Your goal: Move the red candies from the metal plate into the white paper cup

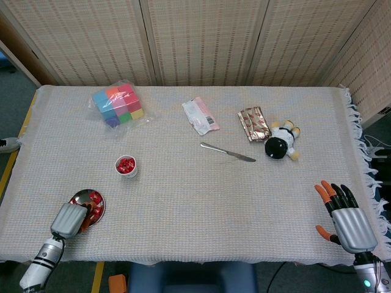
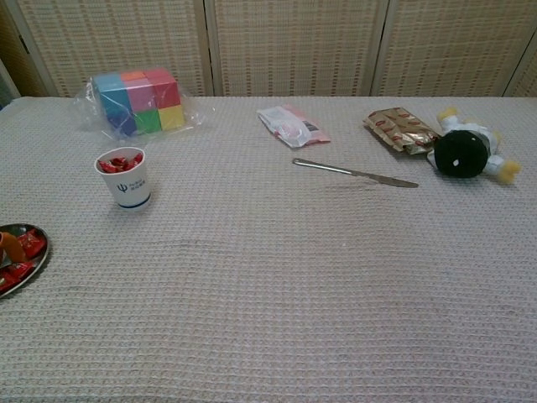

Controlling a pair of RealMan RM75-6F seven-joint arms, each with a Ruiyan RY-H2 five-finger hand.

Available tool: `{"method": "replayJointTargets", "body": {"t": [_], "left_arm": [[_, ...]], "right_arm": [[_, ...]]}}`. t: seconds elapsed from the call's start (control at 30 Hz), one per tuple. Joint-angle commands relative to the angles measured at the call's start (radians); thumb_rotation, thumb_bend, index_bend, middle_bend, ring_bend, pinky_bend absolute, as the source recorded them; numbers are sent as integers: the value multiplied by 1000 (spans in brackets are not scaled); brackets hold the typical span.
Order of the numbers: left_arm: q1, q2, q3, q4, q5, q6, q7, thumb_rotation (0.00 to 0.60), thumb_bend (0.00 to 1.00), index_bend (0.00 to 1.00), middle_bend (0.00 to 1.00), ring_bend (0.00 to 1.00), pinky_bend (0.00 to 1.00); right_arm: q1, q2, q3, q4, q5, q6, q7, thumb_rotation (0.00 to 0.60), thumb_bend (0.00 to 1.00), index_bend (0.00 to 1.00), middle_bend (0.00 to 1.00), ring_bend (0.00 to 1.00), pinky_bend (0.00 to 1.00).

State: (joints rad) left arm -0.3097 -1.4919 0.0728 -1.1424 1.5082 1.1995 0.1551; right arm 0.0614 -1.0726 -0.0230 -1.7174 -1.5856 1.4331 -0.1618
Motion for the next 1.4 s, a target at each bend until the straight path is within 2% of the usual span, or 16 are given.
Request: {"method": "replayJointTargets", "body": {"t": [0.03, 0.33, 0.73, 0.97, 1.27, 1.4], "left_arm": [[0, -8, -3, 11, 0, -1, 0, 600, 416, 426, 508, 881, 1000], [1, -22, -13, 33, 7, 11, -9, 600, 415, 501, 593, 881, 1000], [6, -12, -35, 25, 17, 55, -60, 600, 407, 546, 630, 883, 1000], [-18, 40, -91, -54, 16, 95, -74, 600, 414, 542, 628, 883, 1000], [-69, 79, -144, -134, -18, 49, -66, 600, 414, 542, 627, 883, 1000], [-116, 96, -180, -186, -22, 25, -20, 600, 415, 542, 627, 883, 1000]], "right_arm": [[-1, 0, 0, 0, 0, 1, 1, 600, 115, 0, 0, 0, 0], [1, 0, 0, 0, 2, -2, -1, 600, 115, 0, 0, 0, 0], [1, 1, 1, 0, 3, -1, 0, 600, 116, 0, 0, 0, 0], [3, -1, 2, 1, 6, -5, -2, 600, 115, 0, 0, 0, 0], [3, -2, 5, 2, 13, -6, -5, 600, 115, 0, 0, 0, 0], [8, -7, 7, 3, 21, -17, -12, 600, 115, 0, 0, 0, 0]]}}
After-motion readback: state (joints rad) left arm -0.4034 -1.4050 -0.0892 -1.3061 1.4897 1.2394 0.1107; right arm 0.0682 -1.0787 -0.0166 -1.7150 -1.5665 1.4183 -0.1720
